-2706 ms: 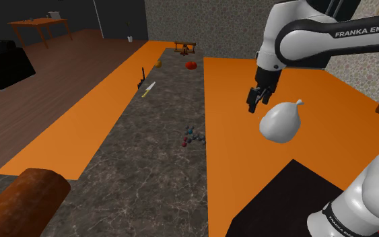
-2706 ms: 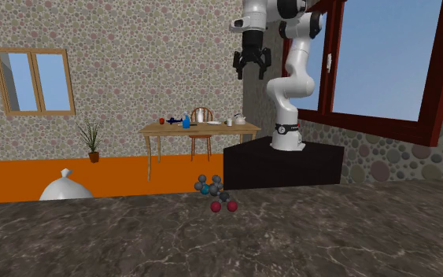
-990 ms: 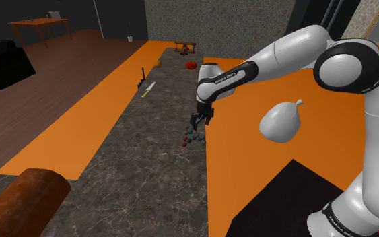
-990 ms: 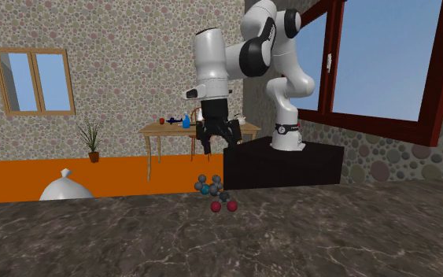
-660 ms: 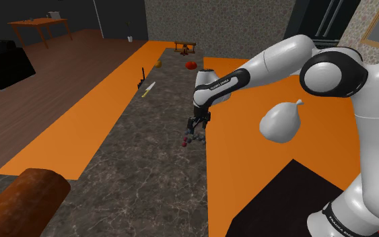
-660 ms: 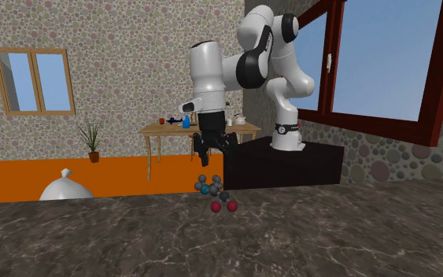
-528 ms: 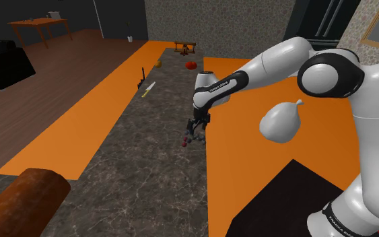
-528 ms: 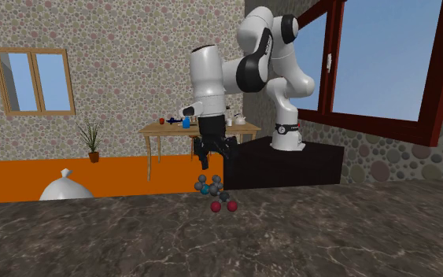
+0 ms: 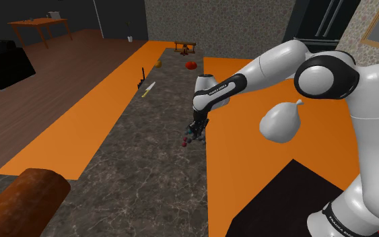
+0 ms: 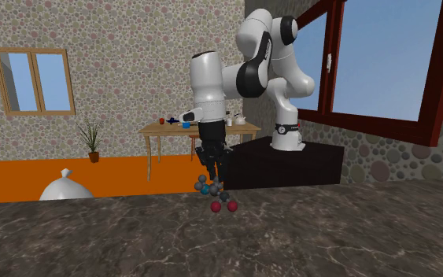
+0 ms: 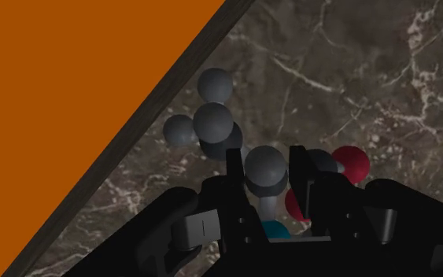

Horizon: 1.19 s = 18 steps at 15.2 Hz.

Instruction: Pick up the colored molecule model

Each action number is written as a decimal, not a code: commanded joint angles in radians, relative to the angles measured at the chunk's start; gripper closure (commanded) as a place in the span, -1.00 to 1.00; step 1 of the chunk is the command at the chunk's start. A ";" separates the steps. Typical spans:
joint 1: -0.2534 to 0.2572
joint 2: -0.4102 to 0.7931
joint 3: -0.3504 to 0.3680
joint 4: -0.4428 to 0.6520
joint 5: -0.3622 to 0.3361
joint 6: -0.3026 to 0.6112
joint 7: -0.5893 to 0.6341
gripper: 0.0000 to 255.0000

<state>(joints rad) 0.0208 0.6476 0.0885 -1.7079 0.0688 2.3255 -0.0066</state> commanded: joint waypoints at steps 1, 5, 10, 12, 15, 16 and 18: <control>0.000 0.000 0.000 -0.001 0.000 0.000 0.000 1.00; -0.001 -0.001 0.000 0.002 0.000 -0.004 0.000 1.00; -0.002 -0.046 0.001 0.002 0.001 -0.049 0.003 1.00; -0.003 -0.062 0.001 0.005 0.001 -0.068 0.005 1.00; -0.004 -0.087 0.002 0.009 0.001 -0.096 0.007 1.00; -0.004 -0.094 0.002 0.011 0.001 -0.106 0.007 1.00; -0.004 -0.109 0.002 0.016 0.002 -0.126 0.009 1.00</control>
<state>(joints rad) 0.0167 0.5461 0.0906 -1.6949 0.0702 2.2104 0.0015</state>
